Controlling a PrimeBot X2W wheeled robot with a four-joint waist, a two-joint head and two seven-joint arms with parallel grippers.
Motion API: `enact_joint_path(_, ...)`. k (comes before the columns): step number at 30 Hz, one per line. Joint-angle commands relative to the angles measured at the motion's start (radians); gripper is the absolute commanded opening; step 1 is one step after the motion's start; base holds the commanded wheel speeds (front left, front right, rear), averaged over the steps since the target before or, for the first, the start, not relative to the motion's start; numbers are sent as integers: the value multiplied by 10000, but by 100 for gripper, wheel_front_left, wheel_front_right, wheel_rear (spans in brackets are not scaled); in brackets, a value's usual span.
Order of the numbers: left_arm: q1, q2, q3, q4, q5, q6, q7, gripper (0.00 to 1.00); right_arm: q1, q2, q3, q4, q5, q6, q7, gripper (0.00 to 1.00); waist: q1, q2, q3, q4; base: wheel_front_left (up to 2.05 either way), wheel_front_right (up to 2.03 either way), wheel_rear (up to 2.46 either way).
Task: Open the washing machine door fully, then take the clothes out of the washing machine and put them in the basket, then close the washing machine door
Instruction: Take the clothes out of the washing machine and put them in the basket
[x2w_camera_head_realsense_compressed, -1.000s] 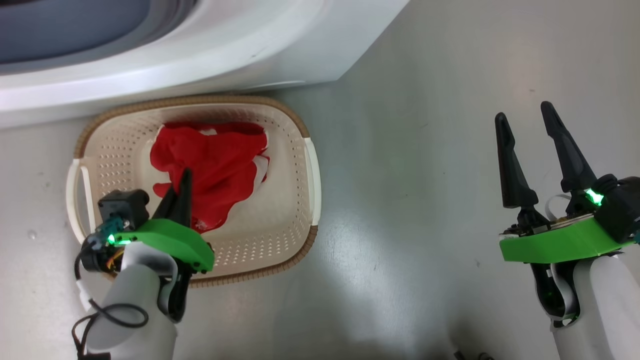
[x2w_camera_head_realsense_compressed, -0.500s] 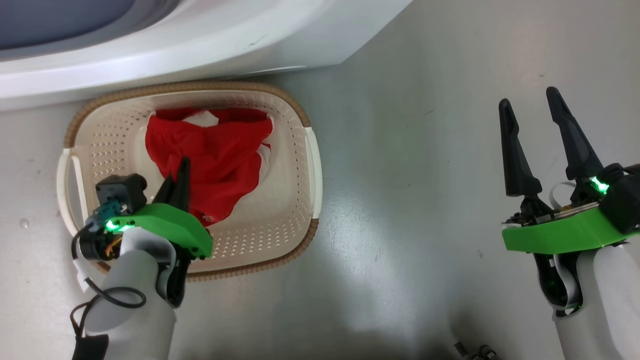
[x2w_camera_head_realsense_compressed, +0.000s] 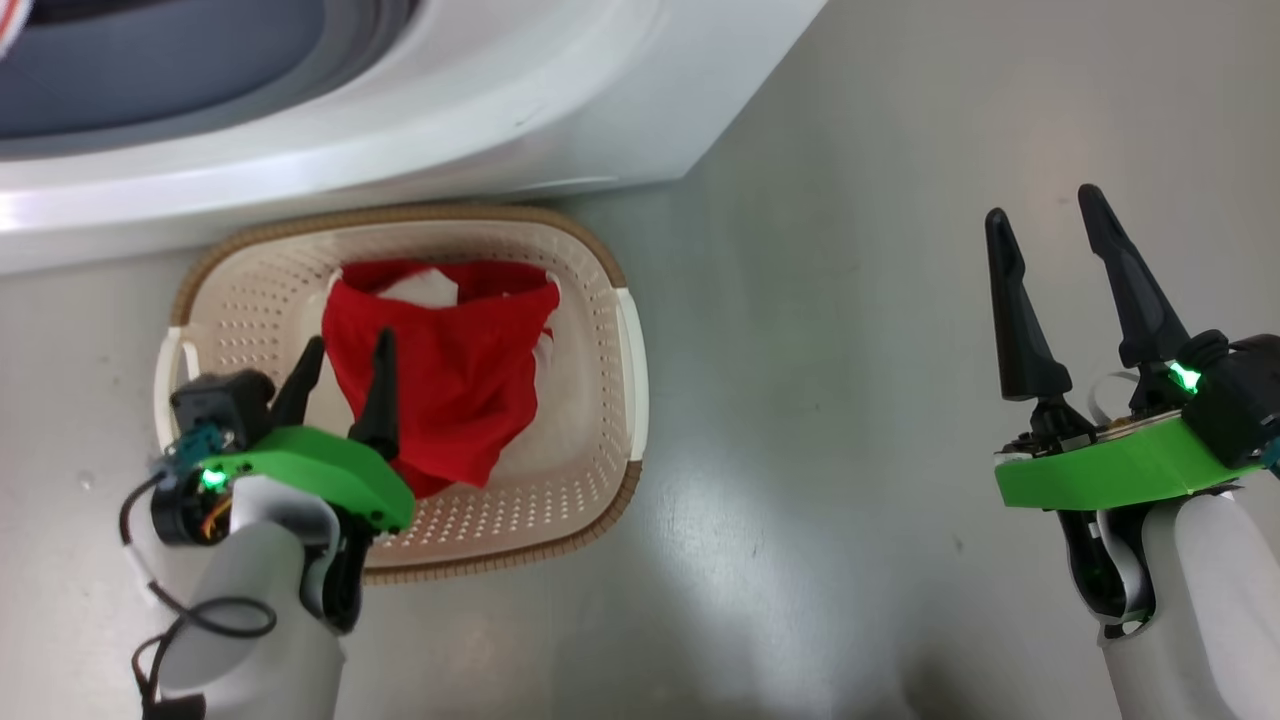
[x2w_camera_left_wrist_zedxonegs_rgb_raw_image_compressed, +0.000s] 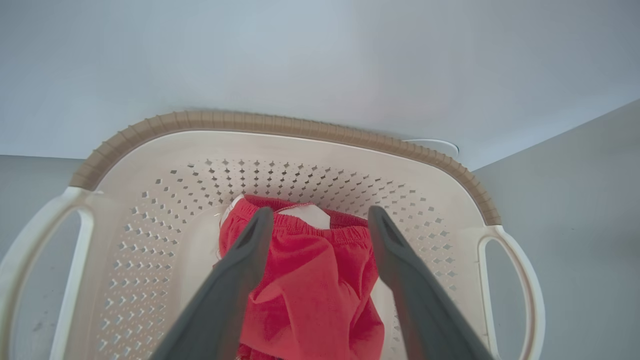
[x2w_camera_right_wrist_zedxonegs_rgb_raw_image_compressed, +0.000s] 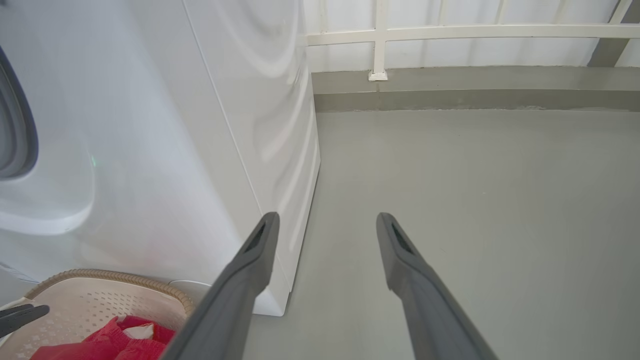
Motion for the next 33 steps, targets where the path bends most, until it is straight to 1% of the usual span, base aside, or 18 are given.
enact_joint_path(1, 538, 302, 314, -223, -112, 8, -51, 100, 317, 10, 190, -155, 25, 48, -63, 100, 0, 0, -367, 30, 0, 0, 0)
enact_joint_path(9, 1425, 388, 869, -1297, 132, 8, -51, 100, 537, -19, 220, 148, 67, 48, -63, 100, 0, 0, -1509, 119, 0, 0, 0)
enact_joint_path(18, 2443, 299, 1434, -2576, 661, 8, -51, 100, 1028, -145, 239, 430, 110, 48, -63, 100, 0, 0, -2768, 305, 0, 0, 0)
enact_joint_path(25, 3124, 232, 1545, -3696, 818, 8, -51, 100, 1395, -227, 147, 572, 152, 48, -63, 100, 0, 0, -3562, 484, 0, 0, 0)
enact_joint_path(26, 3124, 232, 1545, -3696, 818, 8, -51, 100, 1395, -227, 147, 572, 152, 48, -63, 100, 0, 0, -3562, 484, 0, 0, 0)
enact_joint_path(33, 3892, 214, 1646, -4977, 1134, 8, -51, 100, 1825, -240, 55, 596, 166, 48, -63, 100, 0, 0, -4281, 597, 0, 0, 0)
